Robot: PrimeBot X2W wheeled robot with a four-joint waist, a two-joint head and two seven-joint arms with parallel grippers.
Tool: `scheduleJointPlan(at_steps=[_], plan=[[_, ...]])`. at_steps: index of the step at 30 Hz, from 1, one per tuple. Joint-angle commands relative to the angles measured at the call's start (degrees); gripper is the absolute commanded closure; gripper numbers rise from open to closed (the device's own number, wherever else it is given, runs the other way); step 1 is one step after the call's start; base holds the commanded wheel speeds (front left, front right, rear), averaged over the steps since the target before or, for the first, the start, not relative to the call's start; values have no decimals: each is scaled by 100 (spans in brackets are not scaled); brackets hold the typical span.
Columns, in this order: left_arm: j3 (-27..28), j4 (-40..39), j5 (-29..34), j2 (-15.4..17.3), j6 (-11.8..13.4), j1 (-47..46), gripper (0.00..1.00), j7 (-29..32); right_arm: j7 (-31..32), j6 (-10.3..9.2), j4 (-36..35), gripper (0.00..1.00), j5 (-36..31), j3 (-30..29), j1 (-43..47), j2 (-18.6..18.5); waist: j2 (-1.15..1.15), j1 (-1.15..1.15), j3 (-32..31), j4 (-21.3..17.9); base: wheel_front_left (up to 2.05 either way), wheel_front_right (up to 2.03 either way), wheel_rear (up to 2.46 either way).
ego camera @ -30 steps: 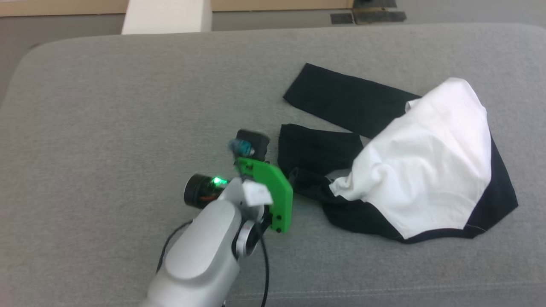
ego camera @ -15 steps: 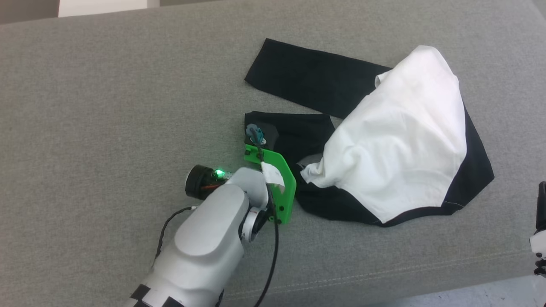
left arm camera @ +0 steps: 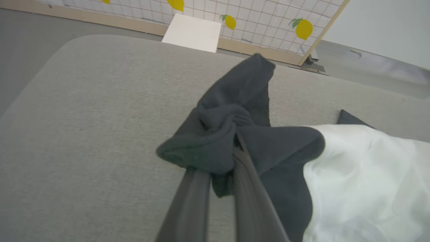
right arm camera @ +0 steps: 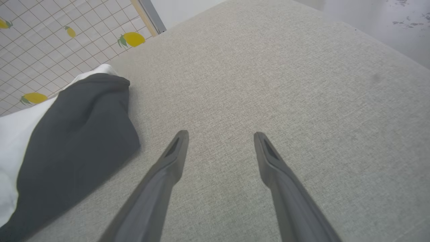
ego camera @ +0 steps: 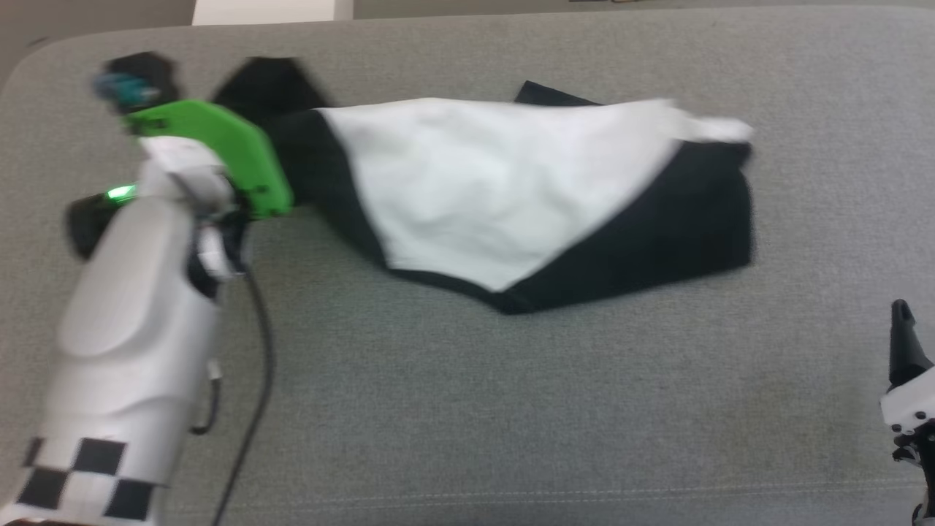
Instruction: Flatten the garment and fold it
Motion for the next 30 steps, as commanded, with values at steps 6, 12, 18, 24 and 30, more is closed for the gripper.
scheduleJointPlan(at_steps=[6,12,18,24,30], plan=[[598,134,-437,190,394,645,0,16,35,-9,-29,0,-60,194,-43,3,0,0,18,133,0,0,0],[979,-250,-666,158,172,927,0,-727,86,-9,-67,0,-115,236,64,3,0,0,-121,297,0,0,0],[1066,-1100,-148,474,-215,1642,0,-2403,135,-9,-197,0,-159,493,135,3,0,0,-303,403,0,0,0],[893,-1854,488,335,-266,2832,0,-3650,382,-9,-290,0,-202,788,60,3,0,0,-269,566,0,0,0],[997,-2509,1024,-210,-357,3453,0,-3730,981,-9,-179,0,-697,1132,-633,-9,0,0,4,679,0,0,0]])
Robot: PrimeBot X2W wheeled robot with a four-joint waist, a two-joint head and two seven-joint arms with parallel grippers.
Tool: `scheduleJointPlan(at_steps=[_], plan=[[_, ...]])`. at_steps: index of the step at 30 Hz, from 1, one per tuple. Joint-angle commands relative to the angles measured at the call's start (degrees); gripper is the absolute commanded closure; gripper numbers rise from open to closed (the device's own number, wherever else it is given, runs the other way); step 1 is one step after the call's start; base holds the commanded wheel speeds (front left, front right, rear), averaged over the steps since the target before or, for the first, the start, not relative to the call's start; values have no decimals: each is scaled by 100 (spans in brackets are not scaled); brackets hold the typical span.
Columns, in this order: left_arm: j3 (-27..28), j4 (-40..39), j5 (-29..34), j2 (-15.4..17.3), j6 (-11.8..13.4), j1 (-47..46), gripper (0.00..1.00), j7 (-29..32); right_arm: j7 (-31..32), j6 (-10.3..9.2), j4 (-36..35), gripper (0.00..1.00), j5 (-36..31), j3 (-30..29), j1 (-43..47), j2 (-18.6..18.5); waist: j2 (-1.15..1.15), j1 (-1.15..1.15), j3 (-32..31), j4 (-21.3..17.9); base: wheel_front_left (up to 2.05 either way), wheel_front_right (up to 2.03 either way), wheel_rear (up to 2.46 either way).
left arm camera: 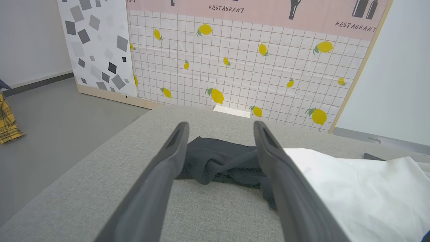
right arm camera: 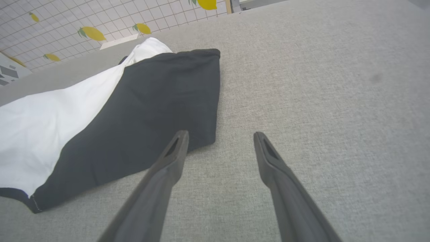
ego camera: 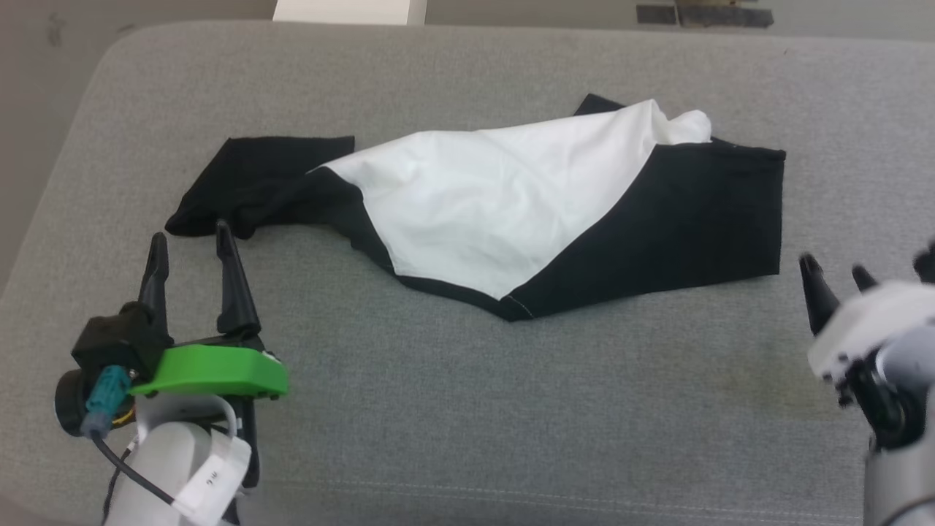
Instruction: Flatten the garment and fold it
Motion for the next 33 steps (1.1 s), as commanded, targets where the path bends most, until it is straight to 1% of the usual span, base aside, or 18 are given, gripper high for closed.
scheduleJointPlan(at_steps=[1,5,6,11,13,17,18,19,22,26,29,31,33], plan=[[60,-80,130,-108,-73,115,0,-40,131,-8,94,0,-177,110,-300,-48,0,0,183,78,0,0,0],[137,-226,416,-398,-229,140,0,-41,665,-8,569,0,-647,396,-893,-269,0,0,435,220,0,0,0],[190,-223,462,-544,-321,122,0,-41,880,-8,852,0,-826,468,-1159,-378,0,0,544,298,0,0,0],[208,-150,626,-763,-600,-42,0,-42,1251,-8,1532,0,-1304,515,-1601,-552,0,0,785,490,0,0,0],[206,-78,672,-827,-681,-79,0,-42,1451,-8,1779,0,-1390,599,-1675,-589,0,0,840,546,0,0,0],[255,-7,750,-947,-788,-142,0,-42,1697,-8,2066,0,-1264,783,-1789,-665,0,0,902,613,0,0,0],[270,10,762,-968,-810,-150,0,-42,1731,-8,2094,59,-1204,795,-1810,-702,0,0,905,621,0,0,0],[288,34,772,-993,-838,-158,0,-42,1759,-8,2099,100,-1131,828,-1832,-776,0,0,906,634,0,0,0],[325,85,807,-1042,-909,-171,0,-42,1875,-8,2057,100,-913,876,-1844,-1058,0,0,886,652,0,0,0],[343,180,841,-1092,-997,-175,0,-42,2120,-8,1869,100,-699,712,-1738,-1681,0,0,820,701,0,0,0],[374,250,864,-1113,-1056,-163,0,-42,2287,-8,1698,100,-690,435,-1627,-2171,0,0,779,724,0,0,0],[390,291,878,-1122,-1088,-159,0,-42,2267,-8,1615,100,-756,147,-1636,-2357,0,0,781,730,0,0,0],[397,348,885,-1130,-1118,-154,0,-42,2115,-8,1559,100,-907,-158,-1697,-2408,0,0,776,723,0,0,0]])
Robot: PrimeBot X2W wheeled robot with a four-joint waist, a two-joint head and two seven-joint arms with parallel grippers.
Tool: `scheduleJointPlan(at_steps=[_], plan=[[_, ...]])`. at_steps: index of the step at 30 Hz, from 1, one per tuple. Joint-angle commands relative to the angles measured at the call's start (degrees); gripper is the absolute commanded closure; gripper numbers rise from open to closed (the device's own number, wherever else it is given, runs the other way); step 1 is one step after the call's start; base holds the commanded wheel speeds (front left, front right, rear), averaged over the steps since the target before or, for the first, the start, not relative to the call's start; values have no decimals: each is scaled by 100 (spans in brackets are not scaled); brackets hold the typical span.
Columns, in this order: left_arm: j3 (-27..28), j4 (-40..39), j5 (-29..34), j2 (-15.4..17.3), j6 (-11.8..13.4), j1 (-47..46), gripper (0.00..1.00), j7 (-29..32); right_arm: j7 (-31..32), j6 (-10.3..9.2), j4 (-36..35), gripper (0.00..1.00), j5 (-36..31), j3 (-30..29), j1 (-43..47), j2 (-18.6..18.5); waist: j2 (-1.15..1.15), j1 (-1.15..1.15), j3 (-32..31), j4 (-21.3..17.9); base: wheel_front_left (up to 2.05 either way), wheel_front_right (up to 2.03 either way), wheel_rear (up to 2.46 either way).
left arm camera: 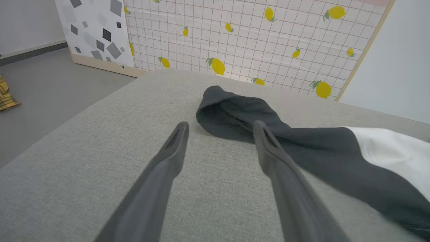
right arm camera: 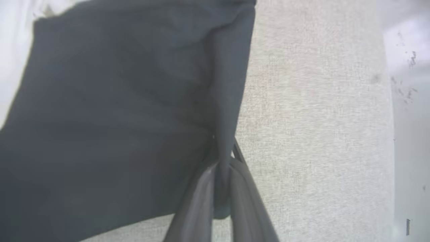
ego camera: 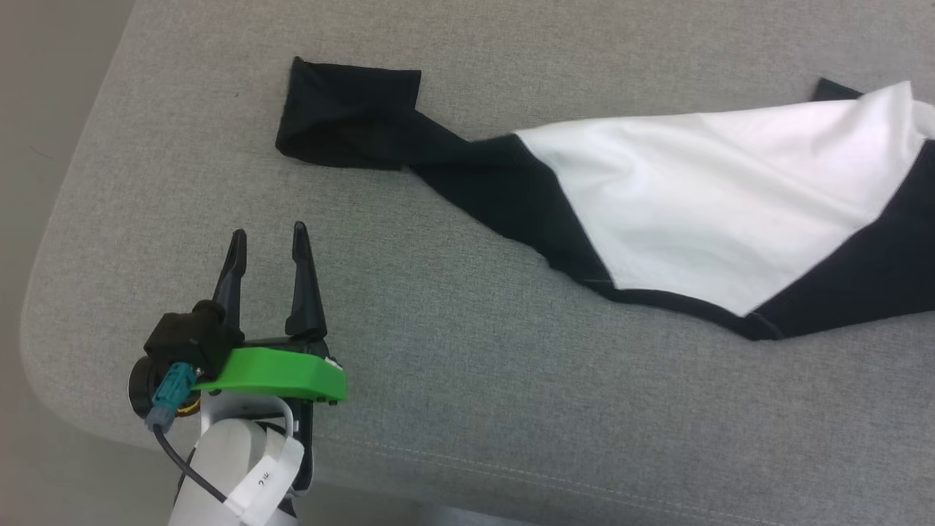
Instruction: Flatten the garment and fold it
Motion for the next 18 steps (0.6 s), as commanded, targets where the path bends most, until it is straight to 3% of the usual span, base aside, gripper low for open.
scheduleJointPlan(at_steps=[1,2,3,9,18], plan=[[13,29,54,-28,-31,-79,0,-20,-223,-12,-76,100,-193,-145,-62,24,0,0,-5,-11,0,0,0],[16,57,50,-32,-41,-80,0,-20,-384,-12,-81,91,-338,-255,-84,72,0,0,-27,-22,0,0,0],[20,81,54,-35,-43,-76,0,-20,-432,-12,-36,0,-426,-363,-90,146,0,0,-62,-37,0,0,0],[-6,269,66,-49,-94,-10,0,-20,-928,-12,-189,0,-549,-803,-52,655,0,0,-434,-130,0,0,0],[-38,570,-173,-64,-106,188,0,-13,-2058,-12,-1682,0,429,-864,1057,1792,0,0,-954,-386,0,0,0]])
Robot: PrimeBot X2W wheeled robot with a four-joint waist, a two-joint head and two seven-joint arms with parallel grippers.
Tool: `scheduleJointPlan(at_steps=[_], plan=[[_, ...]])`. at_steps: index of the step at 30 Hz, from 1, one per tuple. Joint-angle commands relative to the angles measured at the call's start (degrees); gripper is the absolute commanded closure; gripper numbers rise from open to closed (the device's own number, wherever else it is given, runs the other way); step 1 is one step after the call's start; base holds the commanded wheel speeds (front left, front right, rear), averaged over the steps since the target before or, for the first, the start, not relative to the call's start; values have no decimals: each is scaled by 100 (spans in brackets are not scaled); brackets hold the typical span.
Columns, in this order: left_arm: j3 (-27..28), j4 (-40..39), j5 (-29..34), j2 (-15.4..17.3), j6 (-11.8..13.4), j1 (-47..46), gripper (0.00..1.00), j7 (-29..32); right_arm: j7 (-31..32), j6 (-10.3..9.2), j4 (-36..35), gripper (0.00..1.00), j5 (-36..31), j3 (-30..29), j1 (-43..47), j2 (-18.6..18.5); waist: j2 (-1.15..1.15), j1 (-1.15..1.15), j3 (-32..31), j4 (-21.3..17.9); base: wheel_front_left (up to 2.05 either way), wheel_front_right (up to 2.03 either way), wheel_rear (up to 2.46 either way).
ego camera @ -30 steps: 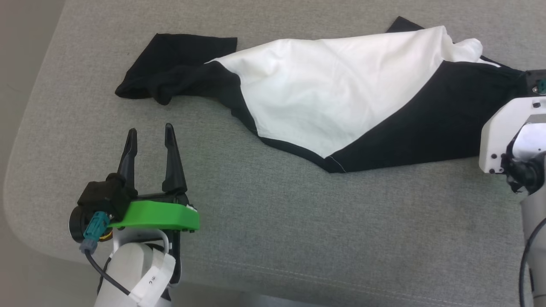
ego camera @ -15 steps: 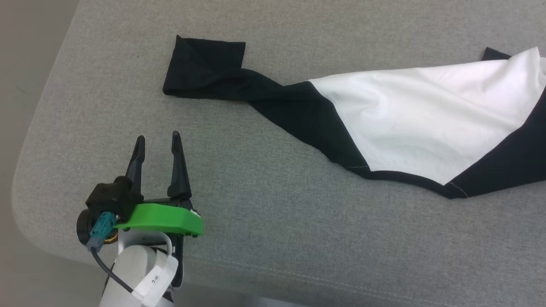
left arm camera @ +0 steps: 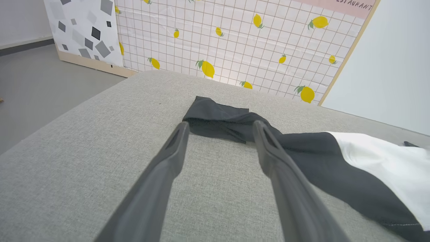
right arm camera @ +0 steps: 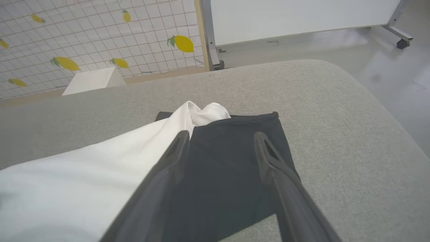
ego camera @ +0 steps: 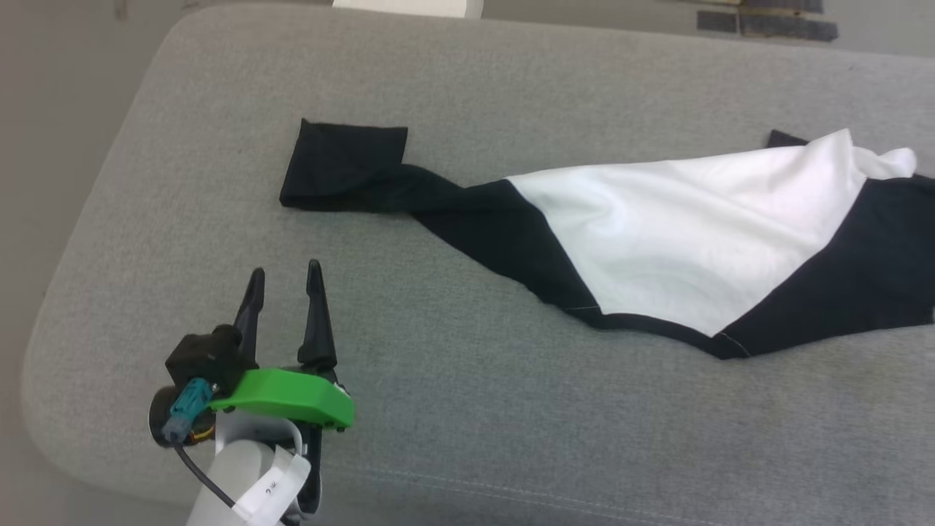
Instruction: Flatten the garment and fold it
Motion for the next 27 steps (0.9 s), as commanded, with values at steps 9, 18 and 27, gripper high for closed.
scheduleJointPlan(at_steps=[9,18,27], plan=[[-956,793,-1428,-34,593,-1049,0,1788,-220,-9,-750,0,413,442,1121,628,0,0,32,-763,0,0,0],[-1790,2122,-1305,-23,1346,-2634,0,4077,-325,-9,-858,0,493,516,1098,657,0,0,456,-1237,0,0,0],[-2188,3000,-1094,119,1421,-2902,0,4916,-484,-9,-713,0,562,630,1044,669,0,0,666,-1477,0,0,0]])
